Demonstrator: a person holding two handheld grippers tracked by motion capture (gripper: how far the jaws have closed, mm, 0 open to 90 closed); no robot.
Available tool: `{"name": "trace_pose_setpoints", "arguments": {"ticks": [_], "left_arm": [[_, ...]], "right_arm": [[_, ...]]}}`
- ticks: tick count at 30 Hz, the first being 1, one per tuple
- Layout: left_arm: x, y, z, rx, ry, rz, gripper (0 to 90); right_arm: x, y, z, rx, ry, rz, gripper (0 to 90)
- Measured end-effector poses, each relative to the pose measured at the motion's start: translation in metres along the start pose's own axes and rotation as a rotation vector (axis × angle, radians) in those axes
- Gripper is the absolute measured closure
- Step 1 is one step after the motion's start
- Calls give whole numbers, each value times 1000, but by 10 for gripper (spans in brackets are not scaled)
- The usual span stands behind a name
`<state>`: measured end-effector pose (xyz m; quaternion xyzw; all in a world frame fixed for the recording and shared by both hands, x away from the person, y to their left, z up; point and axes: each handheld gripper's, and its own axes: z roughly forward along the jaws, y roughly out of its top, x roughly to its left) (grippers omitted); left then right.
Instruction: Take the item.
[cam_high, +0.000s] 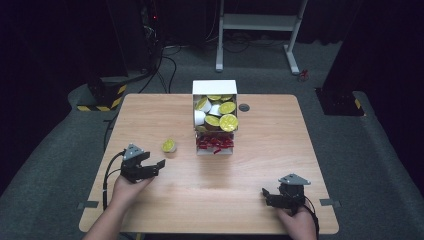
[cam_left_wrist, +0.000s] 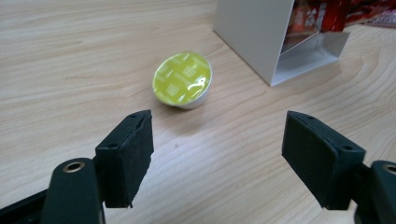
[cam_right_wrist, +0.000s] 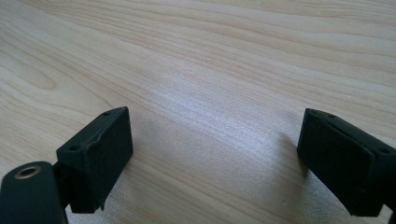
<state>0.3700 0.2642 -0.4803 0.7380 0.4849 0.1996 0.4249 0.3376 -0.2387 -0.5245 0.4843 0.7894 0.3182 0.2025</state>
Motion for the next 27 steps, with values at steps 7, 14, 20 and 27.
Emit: {"name": "trace_pose_setpoints", "arguments": {"ticks": [7, 14, 20, 27], "left_arm": [[9, -20, -11, 44, -2, -6, 245], [15, -45, -17, 133, 15, 26, 217], [16, -67, -20, 176, 61, 84, 177], [10, -75, -24, 156, 108, 73, 139]], "right_arm": [[0, 0, 0, 0, 0, -1, 105], [0, 0, 0, -2, 0, -3, 105], [0, 0, 0, -2, -1, 0, 107], [0, 0, 0, -2, -1, 0, 108]]}}
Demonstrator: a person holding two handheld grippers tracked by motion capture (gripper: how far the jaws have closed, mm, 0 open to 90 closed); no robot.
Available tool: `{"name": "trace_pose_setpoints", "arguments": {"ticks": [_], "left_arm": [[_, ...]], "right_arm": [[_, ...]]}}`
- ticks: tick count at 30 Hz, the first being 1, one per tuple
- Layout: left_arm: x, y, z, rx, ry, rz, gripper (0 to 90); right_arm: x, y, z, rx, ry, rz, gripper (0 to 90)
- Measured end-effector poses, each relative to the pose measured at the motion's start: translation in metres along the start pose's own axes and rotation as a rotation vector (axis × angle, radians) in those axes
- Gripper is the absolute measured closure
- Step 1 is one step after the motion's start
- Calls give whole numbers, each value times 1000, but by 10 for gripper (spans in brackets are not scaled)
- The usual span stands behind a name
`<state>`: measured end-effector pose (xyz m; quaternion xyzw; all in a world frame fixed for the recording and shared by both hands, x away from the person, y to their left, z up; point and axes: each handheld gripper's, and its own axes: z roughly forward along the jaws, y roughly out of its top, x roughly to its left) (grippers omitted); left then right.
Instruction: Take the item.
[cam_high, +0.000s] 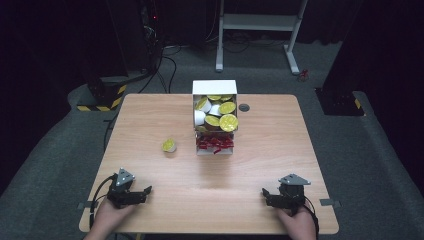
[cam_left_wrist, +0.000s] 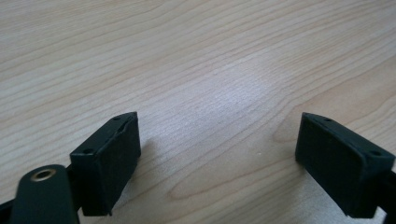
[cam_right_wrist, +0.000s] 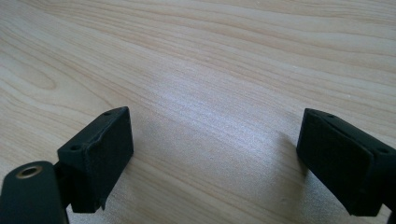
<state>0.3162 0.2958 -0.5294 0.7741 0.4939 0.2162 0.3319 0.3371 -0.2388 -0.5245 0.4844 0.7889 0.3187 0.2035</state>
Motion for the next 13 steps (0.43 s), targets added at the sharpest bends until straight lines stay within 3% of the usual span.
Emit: {"name": "trace_pose_setpoints", "arguments": {"ticks": [5, 13], "left_arm": [[1, -2, -1, -4, 22, -29, 102], [2, -2, -1, -1, 17, -16, 105]], "right_arm": [[0, 0, 0, 0, 2, 1, 107], [0, 0, 0, 0, 4, 0, 105]]}}
